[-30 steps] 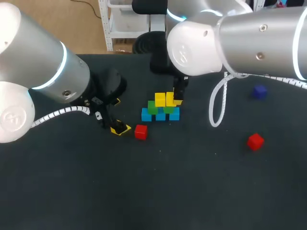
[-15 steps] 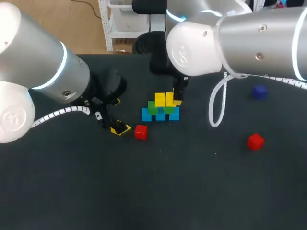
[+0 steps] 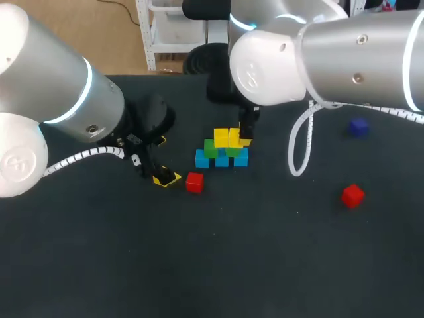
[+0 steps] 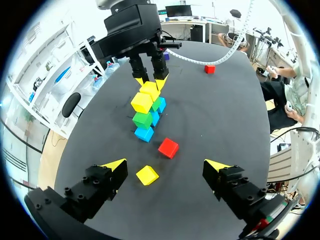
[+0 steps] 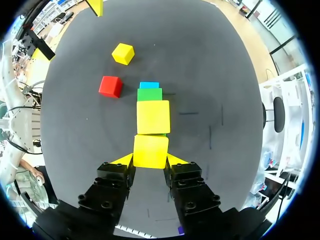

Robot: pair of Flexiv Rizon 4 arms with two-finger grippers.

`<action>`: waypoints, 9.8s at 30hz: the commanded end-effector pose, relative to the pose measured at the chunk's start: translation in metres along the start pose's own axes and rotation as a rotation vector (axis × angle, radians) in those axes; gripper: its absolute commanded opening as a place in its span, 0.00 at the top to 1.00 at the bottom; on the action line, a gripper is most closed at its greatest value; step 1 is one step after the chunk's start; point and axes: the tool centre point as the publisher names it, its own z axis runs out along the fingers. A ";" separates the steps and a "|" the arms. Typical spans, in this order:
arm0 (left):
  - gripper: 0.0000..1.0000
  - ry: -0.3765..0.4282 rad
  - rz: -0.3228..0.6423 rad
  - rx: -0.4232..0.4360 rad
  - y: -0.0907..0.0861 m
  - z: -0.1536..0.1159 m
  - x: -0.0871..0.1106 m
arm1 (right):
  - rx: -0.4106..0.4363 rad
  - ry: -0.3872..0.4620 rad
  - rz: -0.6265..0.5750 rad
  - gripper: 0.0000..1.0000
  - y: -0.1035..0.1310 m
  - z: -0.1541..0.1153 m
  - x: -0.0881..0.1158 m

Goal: Place the blue cubes, place green cubes on the blue cubes, place the yellow cubes on the green cubes, then place the red cubes on the yellow cubes, and place purple cube on the red cubes.

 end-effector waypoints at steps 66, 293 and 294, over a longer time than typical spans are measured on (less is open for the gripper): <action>0.00 0.003 -0.001 0.000 0.001 0.000 -0.001 | 0.010 -0.014 0.043 1.00 0.019 -0.012 0.030; 0.00 0.003 -0.001 0.000 0.001 0.000 -0.001 | 0.015 -0.058 0.070 0.91 0.033 -0.008 0.044; 0.00 0.003 -0.001 0.000 0.001 0.000 -0.001 | 0.018 -0.065 0.075 0.87 0.035 -0.009 0.046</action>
